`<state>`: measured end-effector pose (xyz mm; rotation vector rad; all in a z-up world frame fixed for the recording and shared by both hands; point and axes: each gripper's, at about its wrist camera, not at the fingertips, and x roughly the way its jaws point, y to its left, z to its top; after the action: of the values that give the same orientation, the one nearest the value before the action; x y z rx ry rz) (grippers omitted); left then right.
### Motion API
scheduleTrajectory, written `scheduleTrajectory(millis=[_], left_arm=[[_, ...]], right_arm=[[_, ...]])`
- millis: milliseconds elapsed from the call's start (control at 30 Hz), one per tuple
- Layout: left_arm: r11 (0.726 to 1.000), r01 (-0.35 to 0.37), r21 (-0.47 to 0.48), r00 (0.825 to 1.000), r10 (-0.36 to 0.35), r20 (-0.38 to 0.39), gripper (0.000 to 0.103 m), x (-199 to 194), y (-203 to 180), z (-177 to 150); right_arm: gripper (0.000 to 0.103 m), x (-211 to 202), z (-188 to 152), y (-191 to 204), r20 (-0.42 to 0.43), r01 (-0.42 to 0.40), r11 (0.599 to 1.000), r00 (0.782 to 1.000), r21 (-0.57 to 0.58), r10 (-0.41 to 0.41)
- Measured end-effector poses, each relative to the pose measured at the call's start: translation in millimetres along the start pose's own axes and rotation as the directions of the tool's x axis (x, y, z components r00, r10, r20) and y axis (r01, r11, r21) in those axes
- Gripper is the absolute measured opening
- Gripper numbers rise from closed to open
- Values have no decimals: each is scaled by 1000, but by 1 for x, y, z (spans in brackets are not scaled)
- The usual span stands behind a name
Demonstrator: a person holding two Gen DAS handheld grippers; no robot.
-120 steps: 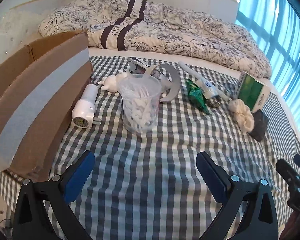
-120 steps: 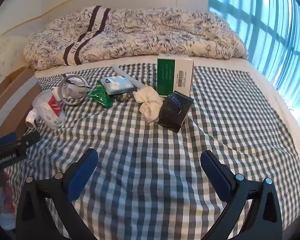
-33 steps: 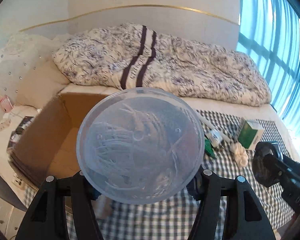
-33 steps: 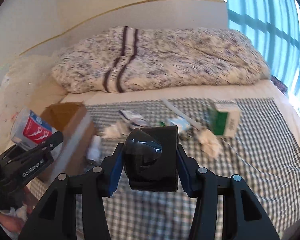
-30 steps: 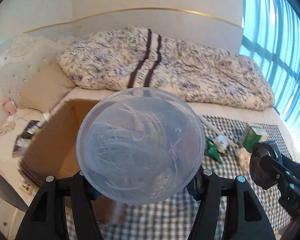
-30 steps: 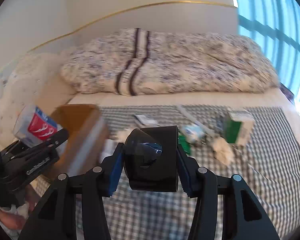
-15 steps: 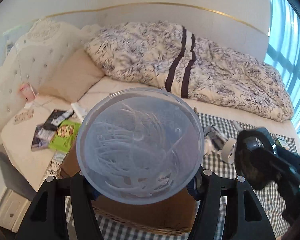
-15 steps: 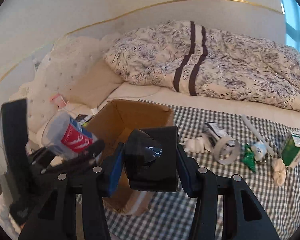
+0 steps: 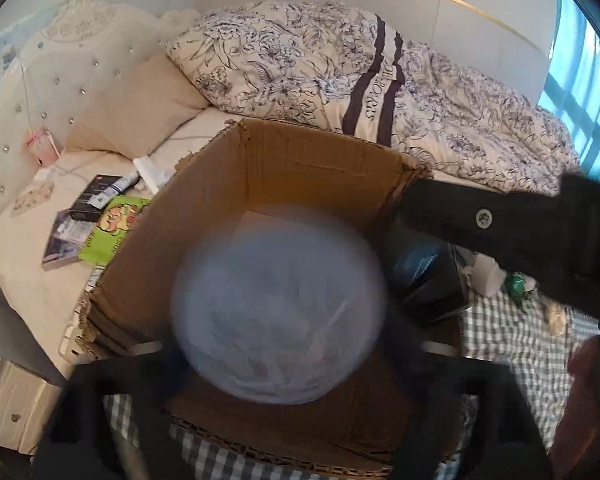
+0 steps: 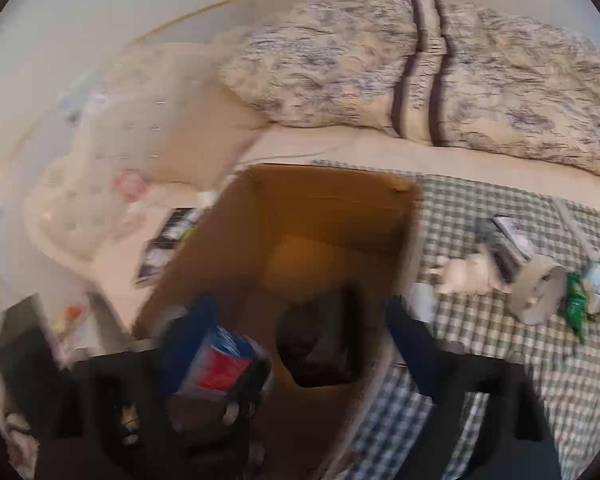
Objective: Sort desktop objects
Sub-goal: 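Carry the cup and black case into the cardboard box and release both, then withdraw both tools from the box back over the bed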
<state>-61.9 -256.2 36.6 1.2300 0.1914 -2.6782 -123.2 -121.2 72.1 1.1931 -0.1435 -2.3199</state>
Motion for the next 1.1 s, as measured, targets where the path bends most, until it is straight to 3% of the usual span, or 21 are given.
scheduleTrajectory(millis=[233,467,700,900,1100], left_arm=[[999,-46,-12,999,46,19,103,-9,-1,0],[1000,-23,-17,998,24,61,103,-34,-25,-6],[998,50,49,992,-55,116,103,-68,-90,-18],[992,88,86,984,-100,150,103,-80,-152,-46],[987,92,133,983,-111,143,103,-67,-202,-89]], right_arm=[[93,-18,-4,-12,53,67,998,996,-16,-66],[93,-67,-16,-54,106,134,991,985,31,-136],[93,-137,-50,-124,190,259,960,942,106,-275],[93,-187,-96,-184,232,380,908,881,175,-413],[93,-203,-135,-231,202,393,889,875,236,-440]])
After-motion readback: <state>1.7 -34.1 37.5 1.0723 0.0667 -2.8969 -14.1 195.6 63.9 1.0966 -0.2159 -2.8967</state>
